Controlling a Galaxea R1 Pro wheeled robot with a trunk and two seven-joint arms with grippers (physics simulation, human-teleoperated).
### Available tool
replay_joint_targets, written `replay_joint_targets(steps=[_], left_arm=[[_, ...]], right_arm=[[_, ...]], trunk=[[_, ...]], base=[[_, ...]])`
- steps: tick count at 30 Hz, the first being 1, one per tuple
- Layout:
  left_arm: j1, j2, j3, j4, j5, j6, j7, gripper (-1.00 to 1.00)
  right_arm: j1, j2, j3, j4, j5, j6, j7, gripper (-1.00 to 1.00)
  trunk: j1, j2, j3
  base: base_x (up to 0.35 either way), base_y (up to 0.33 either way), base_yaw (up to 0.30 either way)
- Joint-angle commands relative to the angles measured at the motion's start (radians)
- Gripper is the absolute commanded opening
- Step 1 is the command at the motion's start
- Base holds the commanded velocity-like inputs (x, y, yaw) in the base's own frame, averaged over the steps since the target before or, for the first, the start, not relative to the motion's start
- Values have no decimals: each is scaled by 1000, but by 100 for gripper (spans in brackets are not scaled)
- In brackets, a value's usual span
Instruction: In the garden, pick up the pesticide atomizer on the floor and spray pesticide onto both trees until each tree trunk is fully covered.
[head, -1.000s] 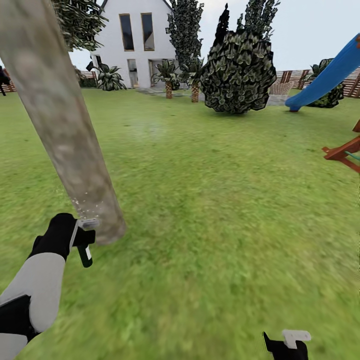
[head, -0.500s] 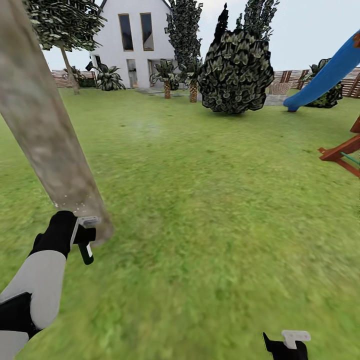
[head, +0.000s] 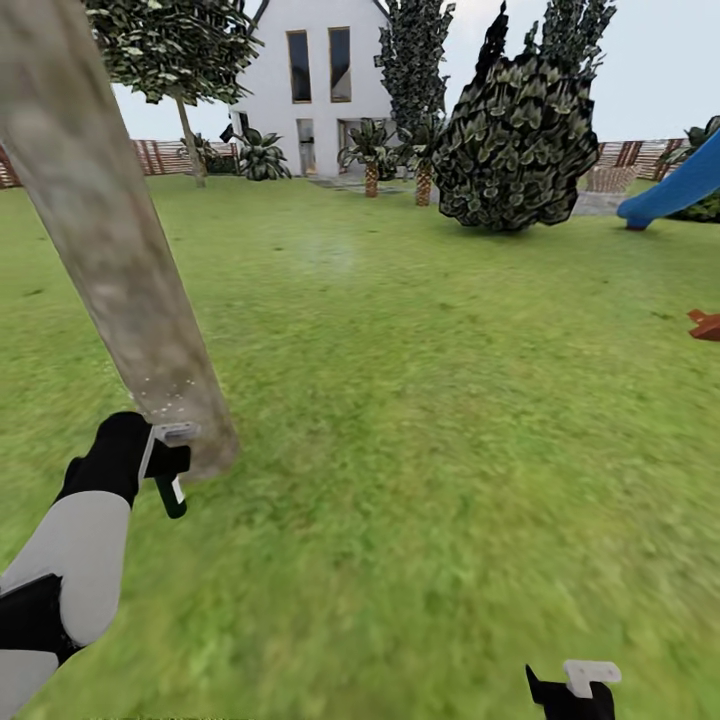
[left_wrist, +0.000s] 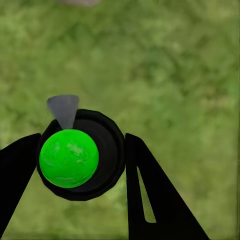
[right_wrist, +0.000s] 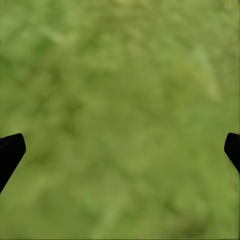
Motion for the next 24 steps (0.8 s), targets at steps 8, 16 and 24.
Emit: replay_joint_targets(steps=[8, 16, 24], left_arm=[[-1, -1, 3, -1, -12, 2, -10, -100], [-1, -2, 3, -3, -12, 2, -10, -100], [-1, -3, 3, -3, -12, 2, -10, -100]], right_arm=[[0, 0, -9, 1, 2, -3, 8, 100], [0, -2, -9, 0, 3, -3, 8, 100], [0, -2, -9, -1, 2, -3, 8, 100]], trunk=[[0, 0, -1], [0, 0, -1], [0, 0, -1]], base=[[32, -64, 269], [148, -224, 21], [151, -236, 0]])
